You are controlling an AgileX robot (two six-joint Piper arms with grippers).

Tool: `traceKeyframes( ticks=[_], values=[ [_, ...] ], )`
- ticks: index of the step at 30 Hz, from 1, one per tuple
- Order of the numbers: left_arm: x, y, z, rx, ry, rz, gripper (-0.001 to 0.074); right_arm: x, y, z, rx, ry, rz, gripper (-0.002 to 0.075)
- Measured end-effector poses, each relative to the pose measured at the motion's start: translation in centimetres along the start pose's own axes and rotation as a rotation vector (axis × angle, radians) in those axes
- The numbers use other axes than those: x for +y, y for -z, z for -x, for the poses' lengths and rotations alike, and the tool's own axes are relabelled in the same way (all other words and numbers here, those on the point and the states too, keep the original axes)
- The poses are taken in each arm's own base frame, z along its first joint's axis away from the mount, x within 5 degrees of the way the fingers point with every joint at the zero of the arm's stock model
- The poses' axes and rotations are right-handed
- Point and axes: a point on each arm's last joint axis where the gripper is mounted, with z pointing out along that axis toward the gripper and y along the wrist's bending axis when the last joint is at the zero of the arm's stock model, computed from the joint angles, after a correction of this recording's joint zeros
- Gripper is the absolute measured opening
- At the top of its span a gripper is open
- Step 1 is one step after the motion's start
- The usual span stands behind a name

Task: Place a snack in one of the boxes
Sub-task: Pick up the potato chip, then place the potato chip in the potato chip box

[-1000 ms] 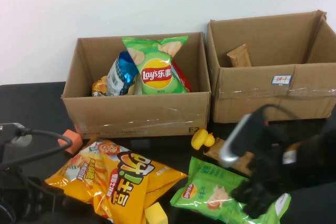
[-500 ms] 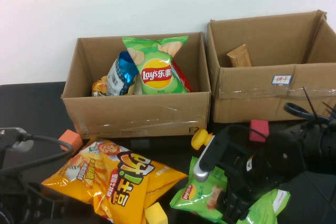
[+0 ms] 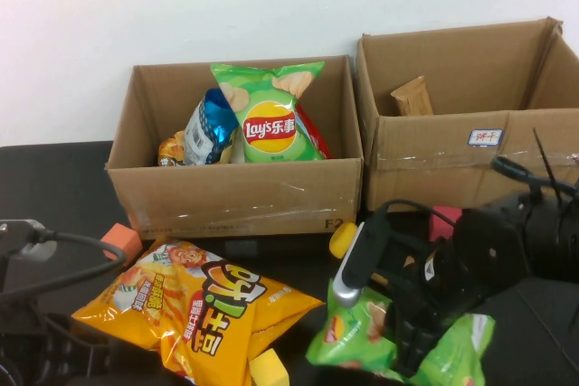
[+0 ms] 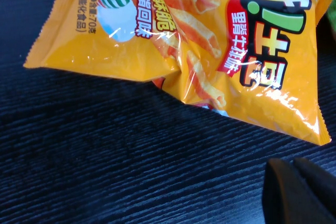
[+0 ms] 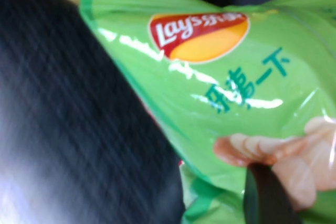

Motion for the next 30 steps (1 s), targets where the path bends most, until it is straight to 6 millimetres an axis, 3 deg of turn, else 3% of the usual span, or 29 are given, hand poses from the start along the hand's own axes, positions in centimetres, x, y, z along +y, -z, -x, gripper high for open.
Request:
traceKeyframes(
  ticks=[8, 15, 20, 24, 30],
  values=[
    [0.0, 0.0, 0.0, -0.004, 0.002, 0.002, -0.0001, -0.6, 4.7, 1.8, 0.082, 0.018, 0.043, 0.0166],
    [0.0, 0.0, 0.0, -0.004, 0.028, 0.002, -0.0001, -2.7, 11.8, 7.2, -0.145, 0.020, -0.069, 0.0166],
    [0.0, 0.0, 0.0, -0.004, 0.028, 0.002, -0.0001, -4.8, 15.6, 11.5, -0.401, 0.043, -0.217, 0.0166],
    [0.0, 0.0, 0.0, -0.004, 0.028, 0.002, -0.0001, -6.8, 15.8, 15.3, -0.568, 0.057, -0.318, 0.0166],
    [0.0, 0.0, 0.0, -0.004, 0.028, 0.002, -0.0001, -9.8, 11.5, 20.6, -0.699, 0.090, -0.377, 0.0166]
  ],
)
